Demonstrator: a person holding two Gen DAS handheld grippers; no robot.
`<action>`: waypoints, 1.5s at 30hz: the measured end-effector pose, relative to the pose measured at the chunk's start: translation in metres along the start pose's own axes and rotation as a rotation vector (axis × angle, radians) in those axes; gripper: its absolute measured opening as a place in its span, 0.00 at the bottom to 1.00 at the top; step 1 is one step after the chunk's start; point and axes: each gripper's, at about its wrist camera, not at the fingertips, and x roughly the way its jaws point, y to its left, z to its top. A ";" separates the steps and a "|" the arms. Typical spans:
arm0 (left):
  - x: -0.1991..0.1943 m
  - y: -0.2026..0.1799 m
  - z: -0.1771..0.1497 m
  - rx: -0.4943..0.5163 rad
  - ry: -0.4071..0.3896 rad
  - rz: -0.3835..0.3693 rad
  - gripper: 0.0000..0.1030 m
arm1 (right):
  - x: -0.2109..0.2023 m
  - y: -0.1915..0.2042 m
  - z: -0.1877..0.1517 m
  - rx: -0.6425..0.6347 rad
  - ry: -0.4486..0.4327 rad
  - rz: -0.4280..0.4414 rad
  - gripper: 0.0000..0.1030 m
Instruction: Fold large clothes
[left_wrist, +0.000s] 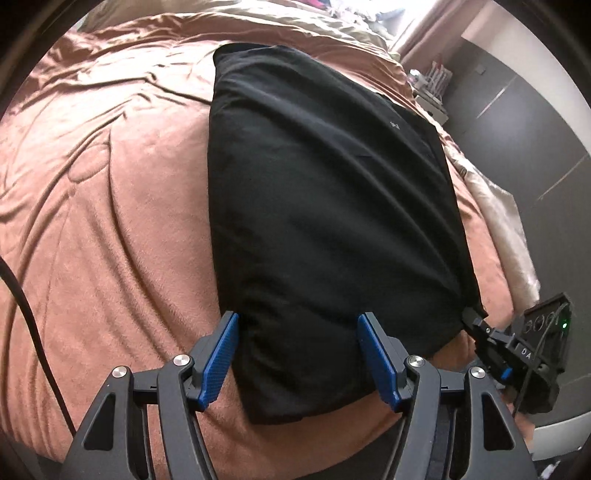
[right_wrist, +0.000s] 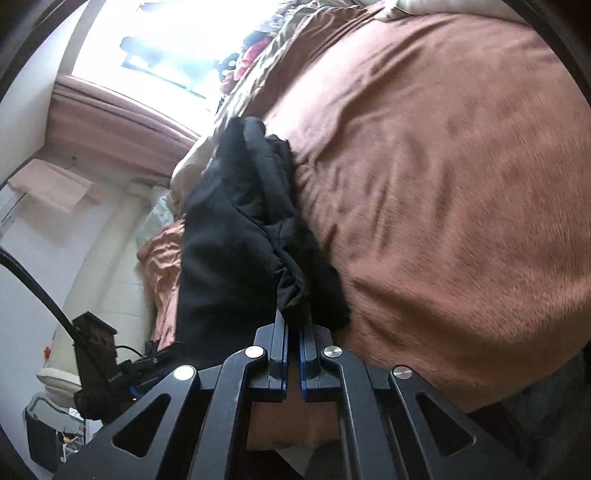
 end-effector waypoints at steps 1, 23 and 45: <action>0.001 -0.001 0.002 0.006 0.001 0.002 0.65 | -0.004 0.005 0.003 -0.011 0.007 -0.002 0.00; 0.004 0.052 0.073 -0.118 -0.048 -0.078 0.65 | -0.019 0.077 0.094 -0.222 0.025 0.002 0.75; 0.017 0.009 0.093 0.083 -0.058 -0.005 0.60 | 0.019 0.056 0.064 -0.277 0.243 -0.108 0.31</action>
